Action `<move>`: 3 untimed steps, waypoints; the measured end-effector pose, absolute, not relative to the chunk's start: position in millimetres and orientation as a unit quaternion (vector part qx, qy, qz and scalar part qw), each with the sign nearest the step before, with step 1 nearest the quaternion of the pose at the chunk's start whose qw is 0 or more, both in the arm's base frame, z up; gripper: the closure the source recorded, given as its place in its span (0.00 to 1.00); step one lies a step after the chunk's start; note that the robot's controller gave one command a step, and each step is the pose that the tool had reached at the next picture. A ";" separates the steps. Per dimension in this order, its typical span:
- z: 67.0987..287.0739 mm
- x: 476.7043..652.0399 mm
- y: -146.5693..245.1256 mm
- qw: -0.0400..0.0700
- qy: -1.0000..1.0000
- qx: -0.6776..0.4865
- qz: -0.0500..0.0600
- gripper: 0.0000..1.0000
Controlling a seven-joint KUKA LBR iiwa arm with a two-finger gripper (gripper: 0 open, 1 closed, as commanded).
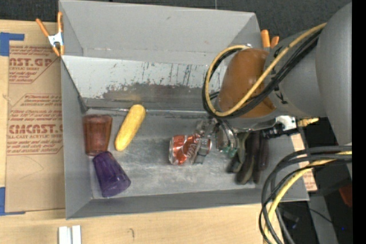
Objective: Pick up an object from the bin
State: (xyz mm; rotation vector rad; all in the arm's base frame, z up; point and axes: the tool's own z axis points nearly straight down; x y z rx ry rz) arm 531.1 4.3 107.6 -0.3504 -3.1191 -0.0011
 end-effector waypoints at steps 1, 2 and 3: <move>124.7 530.5 4.4 0.002 -0.994 -0.112 0.000 1.00; 143.8 530.8 4.5 0.001 -0.994 -0.111 0.000 1.00; 156.6 531.9 4.6 -0.002 -0.994 -0.111 -0.001 1.00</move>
Offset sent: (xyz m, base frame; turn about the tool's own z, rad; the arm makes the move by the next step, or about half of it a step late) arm 0.0000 0.0000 0.0117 0.0000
